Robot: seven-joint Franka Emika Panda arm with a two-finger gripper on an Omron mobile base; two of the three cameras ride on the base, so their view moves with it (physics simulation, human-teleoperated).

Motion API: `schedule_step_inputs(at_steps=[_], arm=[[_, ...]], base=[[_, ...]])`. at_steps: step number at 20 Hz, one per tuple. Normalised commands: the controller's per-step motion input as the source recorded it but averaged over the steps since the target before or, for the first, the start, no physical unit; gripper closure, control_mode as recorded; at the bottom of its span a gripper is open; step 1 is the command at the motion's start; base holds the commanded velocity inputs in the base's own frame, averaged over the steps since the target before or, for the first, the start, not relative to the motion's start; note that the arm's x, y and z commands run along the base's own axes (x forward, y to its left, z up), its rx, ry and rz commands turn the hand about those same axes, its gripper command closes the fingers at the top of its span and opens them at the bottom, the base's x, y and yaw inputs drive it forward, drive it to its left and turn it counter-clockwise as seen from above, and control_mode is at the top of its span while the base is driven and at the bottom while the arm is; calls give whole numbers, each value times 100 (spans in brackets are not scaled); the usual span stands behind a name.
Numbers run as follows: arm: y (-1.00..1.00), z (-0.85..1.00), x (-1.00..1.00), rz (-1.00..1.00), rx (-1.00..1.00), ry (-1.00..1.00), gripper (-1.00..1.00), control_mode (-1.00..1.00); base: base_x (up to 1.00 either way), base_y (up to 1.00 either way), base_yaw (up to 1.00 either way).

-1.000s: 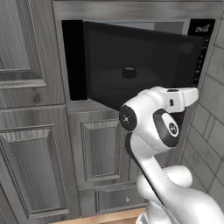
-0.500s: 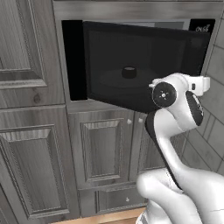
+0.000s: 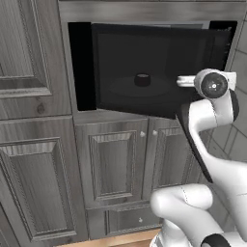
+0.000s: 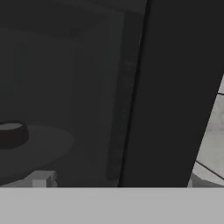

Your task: Pick the mug from the counter and place it inside the microwave. Then close the microwave.

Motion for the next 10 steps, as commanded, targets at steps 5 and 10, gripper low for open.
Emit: schedule_step_inputs(at_steps=[5,10], arm=[[-6,5,57,18,3,0,-100,-100],[0,12,64,15,0,0,-100,-100]], base=[[0,0,0],[0,0,0]])
